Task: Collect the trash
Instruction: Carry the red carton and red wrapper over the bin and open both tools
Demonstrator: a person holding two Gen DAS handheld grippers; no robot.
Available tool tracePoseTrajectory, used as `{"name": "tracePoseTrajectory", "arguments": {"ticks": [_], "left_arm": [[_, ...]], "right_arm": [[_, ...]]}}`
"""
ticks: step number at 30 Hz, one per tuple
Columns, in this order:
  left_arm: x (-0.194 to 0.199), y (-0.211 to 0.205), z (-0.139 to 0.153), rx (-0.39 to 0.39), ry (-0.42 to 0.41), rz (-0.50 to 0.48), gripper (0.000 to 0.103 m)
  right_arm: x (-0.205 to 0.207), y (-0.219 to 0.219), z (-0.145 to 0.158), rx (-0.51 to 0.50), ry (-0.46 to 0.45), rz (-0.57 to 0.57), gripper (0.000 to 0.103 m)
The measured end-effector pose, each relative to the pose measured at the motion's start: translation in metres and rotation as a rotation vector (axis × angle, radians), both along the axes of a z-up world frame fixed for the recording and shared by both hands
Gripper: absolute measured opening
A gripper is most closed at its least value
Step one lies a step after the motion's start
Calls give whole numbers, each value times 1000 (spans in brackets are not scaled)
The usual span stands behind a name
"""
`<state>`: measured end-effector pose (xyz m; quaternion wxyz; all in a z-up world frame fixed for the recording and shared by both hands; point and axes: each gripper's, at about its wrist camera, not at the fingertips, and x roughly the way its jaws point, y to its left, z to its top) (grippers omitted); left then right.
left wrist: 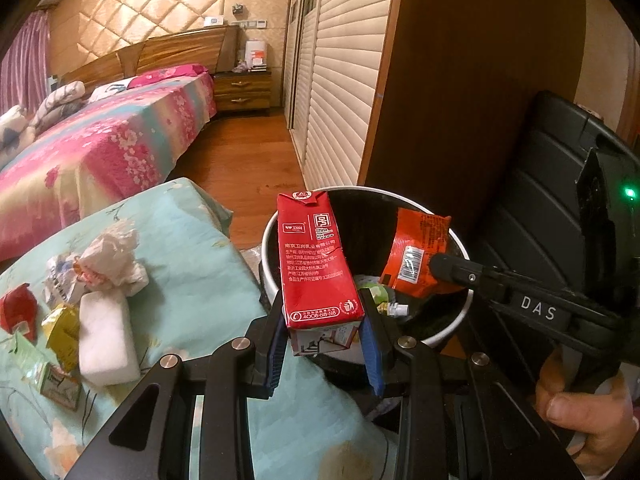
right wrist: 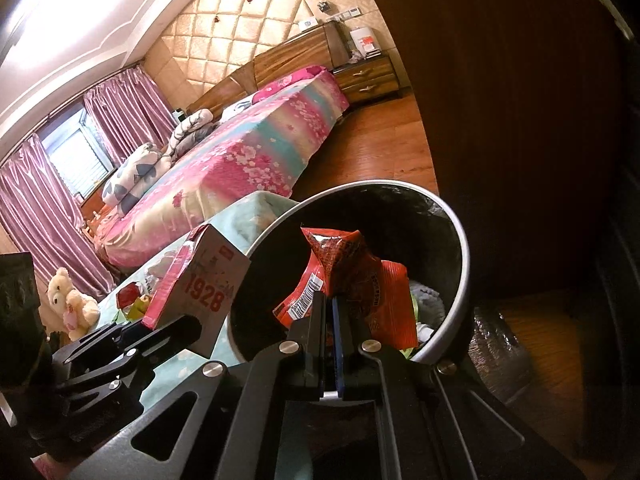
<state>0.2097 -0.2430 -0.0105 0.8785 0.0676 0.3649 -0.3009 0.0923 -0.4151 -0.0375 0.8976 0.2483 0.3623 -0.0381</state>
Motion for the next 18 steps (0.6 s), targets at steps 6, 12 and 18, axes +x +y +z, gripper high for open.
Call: {"name": "tracePoseTrajectory", "arguments": {"ticks": [6, 12, 18], "left_arm": [[6, -10, -2, 8, 4, -12, 31], [16, -18, -4, 15, 14, -22, 31], [20, -23, -7, 23, 18, -29, 32]], "right_arm": [[7, -7, -1, 3, 13, -10, 3], [12, -11, -2, 13, 22, -19, 3], [18, -15, -2, 16, 34, -19, 3]]}}
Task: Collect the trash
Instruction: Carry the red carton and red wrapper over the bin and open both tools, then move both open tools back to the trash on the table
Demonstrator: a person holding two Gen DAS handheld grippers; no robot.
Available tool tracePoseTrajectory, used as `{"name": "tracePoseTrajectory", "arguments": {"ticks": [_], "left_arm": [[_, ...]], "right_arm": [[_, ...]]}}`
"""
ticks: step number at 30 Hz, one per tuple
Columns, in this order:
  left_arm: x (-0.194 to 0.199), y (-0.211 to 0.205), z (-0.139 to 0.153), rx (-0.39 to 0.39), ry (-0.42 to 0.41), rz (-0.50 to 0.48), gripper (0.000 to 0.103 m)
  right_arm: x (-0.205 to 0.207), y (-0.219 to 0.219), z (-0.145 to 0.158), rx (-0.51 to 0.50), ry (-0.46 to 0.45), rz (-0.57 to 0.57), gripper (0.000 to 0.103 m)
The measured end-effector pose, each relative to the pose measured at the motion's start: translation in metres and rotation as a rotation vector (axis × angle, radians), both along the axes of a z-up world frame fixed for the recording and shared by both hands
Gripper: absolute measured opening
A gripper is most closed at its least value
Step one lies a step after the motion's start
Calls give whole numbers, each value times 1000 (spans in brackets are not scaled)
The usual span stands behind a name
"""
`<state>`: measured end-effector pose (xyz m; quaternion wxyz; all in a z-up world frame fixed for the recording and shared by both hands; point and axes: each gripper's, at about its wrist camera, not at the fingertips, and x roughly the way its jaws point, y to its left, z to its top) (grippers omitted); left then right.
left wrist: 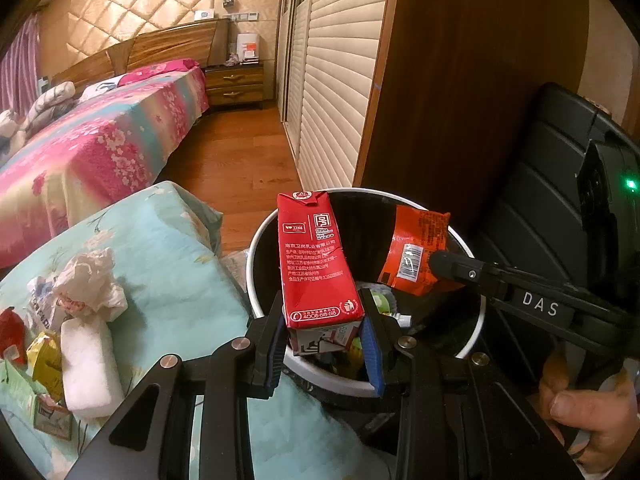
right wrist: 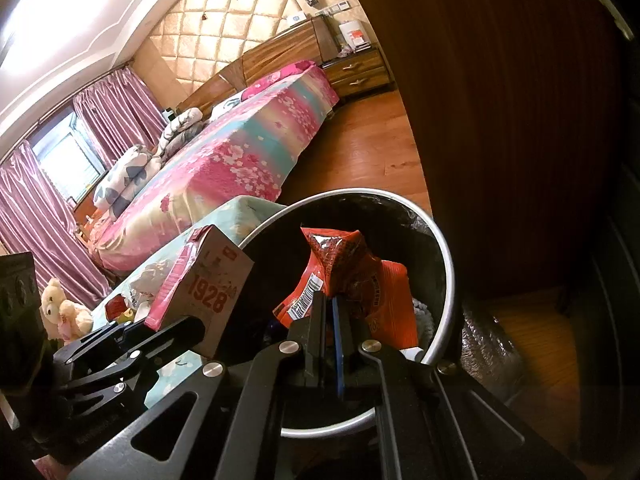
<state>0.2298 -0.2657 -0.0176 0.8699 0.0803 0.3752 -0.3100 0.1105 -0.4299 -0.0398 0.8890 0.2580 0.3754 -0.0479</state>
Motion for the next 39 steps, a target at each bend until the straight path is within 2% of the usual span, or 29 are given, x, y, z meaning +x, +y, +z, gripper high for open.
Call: {"name": "tracePoseTrajectory", "arguments": {"ticks": [10, 13, 18, 19, 22, 25, 27, 29, 39], "left_arm": [[2, -8, -3, 2, 25, -20, 32], [2, -9, -2, 3, 36, -25, 33], [1, 0, -1, -17, 48, -1, 47], [-1, 3, -2, -21, 51, 3, 49], [-5, 11, -3, -30, 55, 20, 51], [-13, 25, -4, -44, 51, 50, 54], [-19, 37, -5, -52, 51, 73, 55], [-25, 48, -6, -60, 51, 93, 55], [-53, 114, 1, -93, 43, 216, 55]], "right_arm": [[7, 0, -2, 1, 18, -1, 3], [9, -3, -4, 8, 26, -6, 8], [9, -7, -6, 17, 34, -16, 10], [8, -6, -5, 19, 31, -16, 14], [4, -4, -5, 28, 18, -20, 37], [1, -2, -4, 45, 8, -17, 41], [-1, 1, -3, 58, -3, -11, 51], [-3, 8, 0, 66, -20, -3, 66], [-5, 44, 11, 42, -46, 59, 75]]}}
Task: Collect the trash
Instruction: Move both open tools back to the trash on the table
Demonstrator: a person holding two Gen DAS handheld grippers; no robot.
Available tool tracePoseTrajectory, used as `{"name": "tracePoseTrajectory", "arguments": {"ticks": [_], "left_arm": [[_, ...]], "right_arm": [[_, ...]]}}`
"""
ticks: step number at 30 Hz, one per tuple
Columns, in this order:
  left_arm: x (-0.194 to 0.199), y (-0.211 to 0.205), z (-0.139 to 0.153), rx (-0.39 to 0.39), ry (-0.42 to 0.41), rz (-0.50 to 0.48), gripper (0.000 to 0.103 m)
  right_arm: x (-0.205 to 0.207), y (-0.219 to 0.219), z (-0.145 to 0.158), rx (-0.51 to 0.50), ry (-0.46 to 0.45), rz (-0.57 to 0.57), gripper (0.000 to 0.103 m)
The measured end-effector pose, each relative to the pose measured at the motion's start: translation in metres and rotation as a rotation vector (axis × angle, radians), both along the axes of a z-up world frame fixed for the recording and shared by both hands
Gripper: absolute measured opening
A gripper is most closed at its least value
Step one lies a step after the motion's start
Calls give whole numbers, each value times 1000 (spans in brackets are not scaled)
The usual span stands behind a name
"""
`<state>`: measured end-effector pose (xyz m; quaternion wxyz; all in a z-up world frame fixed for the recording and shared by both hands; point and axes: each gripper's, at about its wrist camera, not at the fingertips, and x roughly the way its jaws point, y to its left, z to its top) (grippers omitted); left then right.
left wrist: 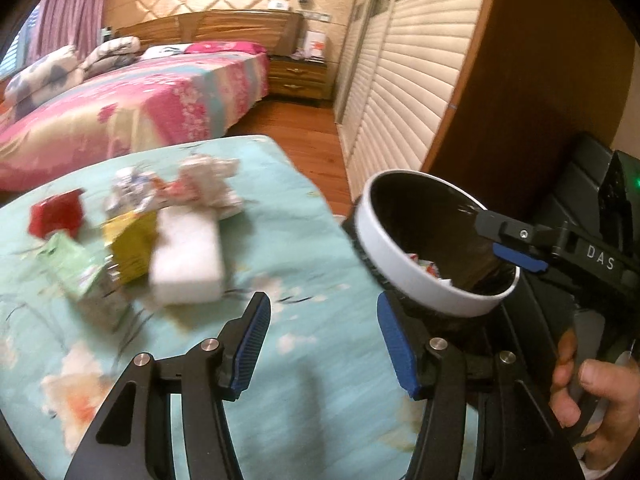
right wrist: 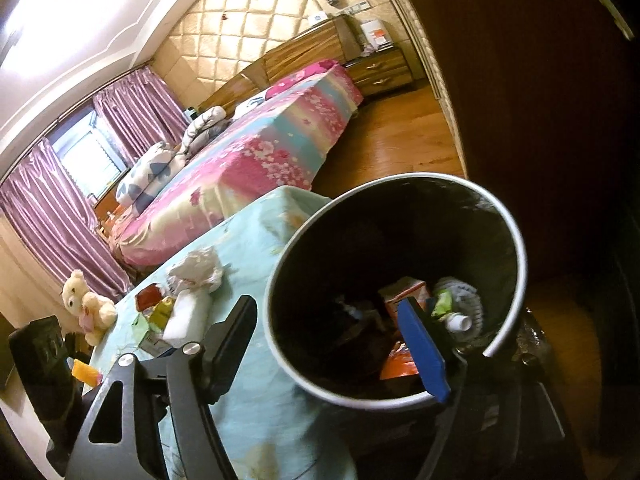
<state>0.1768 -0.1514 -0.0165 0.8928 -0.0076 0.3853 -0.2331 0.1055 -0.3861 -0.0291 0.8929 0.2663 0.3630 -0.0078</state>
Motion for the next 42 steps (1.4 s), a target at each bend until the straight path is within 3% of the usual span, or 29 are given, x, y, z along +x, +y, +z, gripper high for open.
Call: {"name": "tracePoseTrajectory", "arguments": {"ticks": [15, 30, 42], "left_arm": [[-26, 83, 0, 1, 30, 176, 59], [17, 111, -16, 30, 105, 333, 59], [37, 146, -17, 110, 61, 440, 59]], "right_arm": [[4, 65, 1, -8, 1, 129, 81], [13, 112, -7, -1, 20, 229, 81], [27, 132, -13, 10, 35, 263, 81]]}}
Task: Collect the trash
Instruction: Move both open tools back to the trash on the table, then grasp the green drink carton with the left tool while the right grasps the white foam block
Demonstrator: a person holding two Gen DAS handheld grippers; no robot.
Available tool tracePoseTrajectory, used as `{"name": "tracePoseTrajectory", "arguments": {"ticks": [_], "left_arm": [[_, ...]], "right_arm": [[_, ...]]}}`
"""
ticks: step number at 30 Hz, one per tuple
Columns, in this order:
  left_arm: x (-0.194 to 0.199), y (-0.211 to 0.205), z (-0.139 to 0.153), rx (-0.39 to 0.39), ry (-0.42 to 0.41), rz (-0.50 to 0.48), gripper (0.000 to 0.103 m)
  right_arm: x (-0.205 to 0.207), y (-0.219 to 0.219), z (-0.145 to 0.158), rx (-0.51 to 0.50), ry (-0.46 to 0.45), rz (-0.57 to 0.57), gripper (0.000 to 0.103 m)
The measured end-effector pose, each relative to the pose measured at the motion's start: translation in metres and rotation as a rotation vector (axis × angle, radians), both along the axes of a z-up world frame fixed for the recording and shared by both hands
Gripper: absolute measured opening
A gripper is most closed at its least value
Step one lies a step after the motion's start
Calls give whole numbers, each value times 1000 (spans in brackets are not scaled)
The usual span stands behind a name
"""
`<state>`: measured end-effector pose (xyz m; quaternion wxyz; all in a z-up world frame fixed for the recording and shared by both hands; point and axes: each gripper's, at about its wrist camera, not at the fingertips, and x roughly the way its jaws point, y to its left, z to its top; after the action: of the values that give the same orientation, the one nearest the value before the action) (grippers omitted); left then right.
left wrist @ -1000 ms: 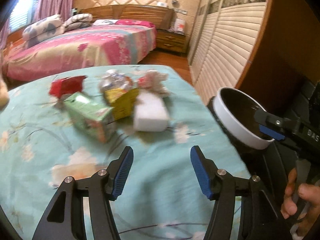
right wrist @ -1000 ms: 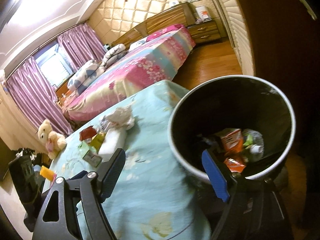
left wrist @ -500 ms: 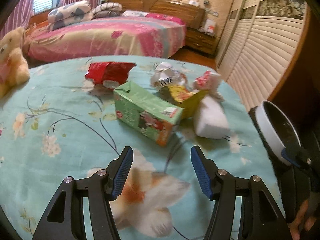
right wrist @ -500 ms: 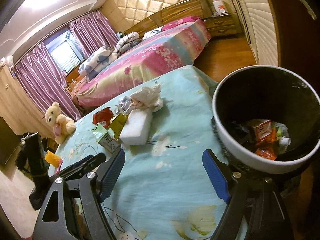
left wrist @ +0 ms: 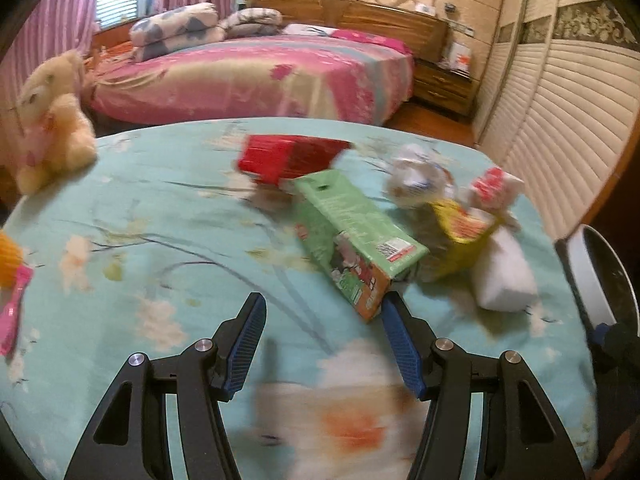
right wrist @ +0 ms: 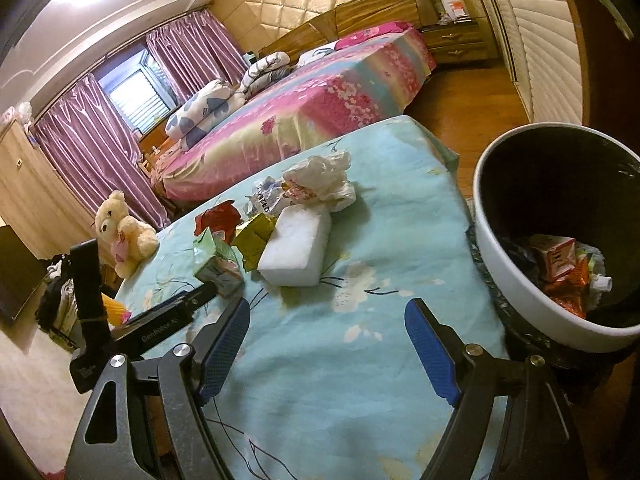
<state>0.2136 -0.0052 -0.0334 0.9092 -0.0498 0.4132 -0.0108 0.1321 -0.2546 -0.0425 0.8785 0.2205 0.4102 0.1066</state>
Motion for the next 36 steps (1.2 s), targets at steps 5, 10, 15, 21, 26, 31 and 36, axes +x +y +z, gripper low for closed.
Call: {"name": "tracePoseTrajectory", "arguments": {"ticks": [5, 10, 15, 21, 26, 31, 36], "left_arm": [[-11, 17, 0, -11, 6, -7, 59], [-14, 8, 3, -47, 1, -73, 71], [-4, -2, 5, -31, -8, -79, 72], [17, 0, -2, -13, 7, -46, 72], [25, 3, -7, 1, -9, -44, 67], [30, 6, -16, -26, 16, -79, 32], [25, 9, -13, -34, -10, -102, 32]], "right_arm": [[12, 14, -6, 3, 10, 24, 81], [25, 24, -12, -4, 15, 33, 81], [35, 26, -17, -7, 28, 31, 81], [50, 35, -22, -18, 43, 57, 81], [62, 42, -23, -26, 43, 77, 81], [75, 48, -33, -66, 61, 82, 75], [75, 50, -35, -113, 62, 79, 49]]}}
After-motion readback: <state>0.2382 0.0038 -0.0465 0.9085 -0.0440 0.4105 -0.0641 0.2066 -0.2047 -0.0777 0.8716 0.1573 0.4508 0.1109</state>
